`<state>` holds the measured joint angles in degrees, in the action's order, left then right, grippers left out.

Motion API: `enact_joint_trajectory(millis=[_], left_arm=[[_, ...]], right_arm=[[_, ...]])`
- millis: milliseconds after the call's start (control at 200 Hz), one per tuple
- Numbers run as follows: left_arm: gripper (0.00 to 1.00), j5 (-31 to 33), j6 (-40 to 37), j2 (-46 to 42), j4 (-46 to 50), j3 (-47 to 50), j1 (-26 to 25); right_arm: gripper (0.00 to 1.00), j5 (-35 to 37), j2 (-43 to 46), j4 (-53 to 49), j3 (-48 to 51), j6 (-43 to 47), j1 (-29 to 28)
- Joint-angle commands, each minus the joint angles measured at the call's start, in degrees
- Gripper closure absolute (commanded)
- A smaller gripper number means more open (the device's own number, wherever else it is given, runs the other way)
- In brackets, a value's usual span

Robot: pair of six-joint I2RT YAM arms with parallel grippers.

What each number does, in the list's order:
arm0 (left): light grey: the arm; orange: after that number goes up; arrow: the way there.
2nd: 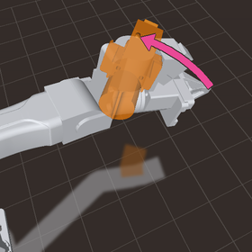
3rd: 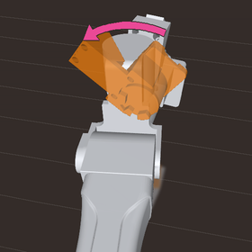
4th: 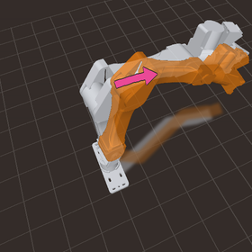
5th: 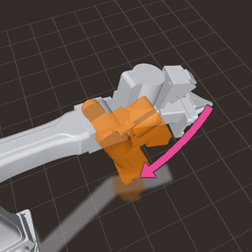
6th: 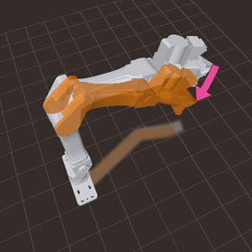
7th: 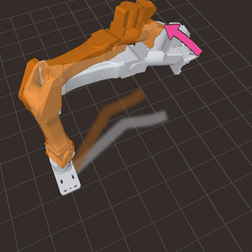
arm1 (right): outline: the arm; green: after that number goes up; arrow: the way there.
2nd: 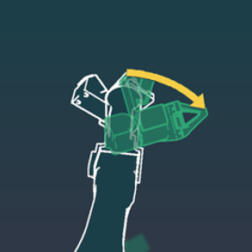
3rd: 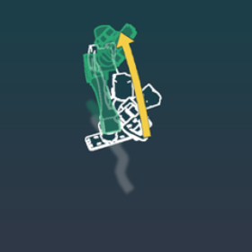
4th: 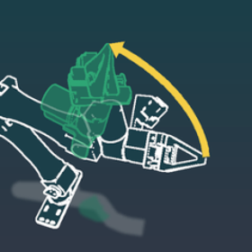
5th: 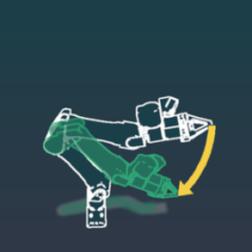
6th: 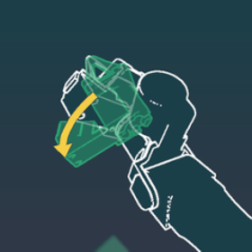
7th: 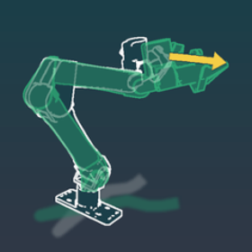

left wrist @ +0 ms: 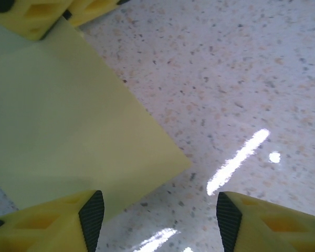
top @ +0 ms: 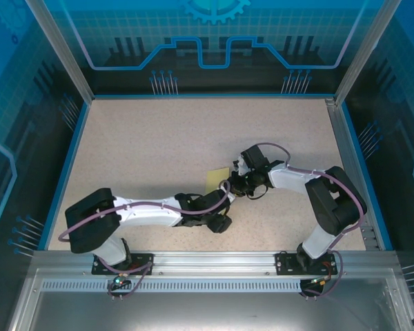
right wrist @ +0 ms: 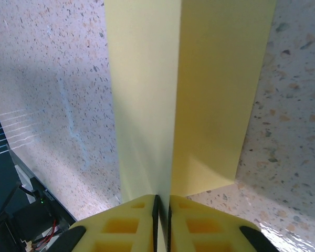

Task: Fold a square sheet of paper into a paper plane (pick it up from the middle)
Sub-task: Third fold the triangle at the center of the table.

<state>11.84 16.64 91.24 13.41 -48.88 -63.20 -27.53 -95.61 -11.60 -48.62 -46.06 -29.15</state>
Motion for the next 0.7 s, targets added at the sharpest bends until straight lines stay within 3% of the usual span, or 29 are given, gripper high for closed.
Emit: enact_joint_trajectory(millis=[0, 305, 485, 695], left_arm=[[0.36, 7.76, -2.54, 2.53, 1.61, -3.4, -1.52], [0.42, 11.9, -3.28, 4.75, 1.93, -5.18, -2.98], [0.66, 12.51, -3.8, 2.48, 1.58, -4.21, -2.96], [0.84, 12.29, -4.6, 1.13, 1.66, -3.85, -2.72]], right_arm=[[0.86, -1.74, -0.1, -1.06, -0.99, -0.48, 0.77], [0.85, -1.43, -0.18, -1.18, -0.61, -0.34, 1.06], [0.84, -1.1, -0.36, -1.15, -0.26, -0.03, 1.3], [0.84, -0.85, -0.23, -1.6, -0.33, 0.46, 1.64]])
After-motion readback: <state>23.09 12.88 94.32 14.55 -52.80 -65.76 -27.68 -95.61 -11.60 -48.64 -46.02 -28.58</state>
